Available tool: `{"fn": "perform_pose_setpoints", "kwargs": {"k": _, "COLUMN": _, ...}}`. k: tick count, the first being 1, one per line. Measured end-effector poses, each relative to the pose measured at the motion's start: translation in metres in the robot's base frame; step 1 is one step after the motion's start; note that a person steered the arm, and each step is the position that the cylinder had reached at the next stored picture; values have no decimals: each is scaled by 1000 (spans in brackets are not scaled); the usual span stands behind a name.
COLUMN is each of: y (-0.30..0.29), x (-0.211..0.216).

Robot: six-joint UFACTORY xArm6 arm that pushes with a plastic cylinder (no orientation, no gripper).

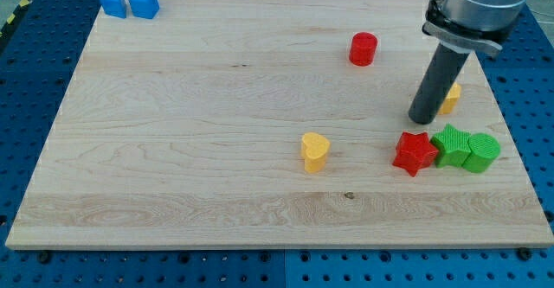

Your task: Separate the green star and red star

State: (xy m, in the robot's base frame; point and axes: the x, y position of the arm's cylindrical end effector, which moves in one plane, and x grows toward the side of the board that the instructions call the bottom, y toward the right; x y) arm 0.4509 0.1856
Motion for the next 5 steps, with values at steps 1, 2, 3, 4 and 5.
{"fn": "perform_pose_setpoints", "kwargs": {"k": 1, "y": -4, "x": -24}}
{"fn": "perform_pose_setpoints", "kwargs": {"k": 2, "y": -4, "x": -23}}
{"fn": "perform_pose_setpoints", "kwargs": {"k": 3, "y": -4, "x": -20}}
{"fn": "perform_pose_setpoints", "kwargs": {"k": 4, "y": -4, "x": -14}}
{"fn": "perform_pose_setpoints", "kwargs": {"k": 5, "y": -3, "x": 8}}
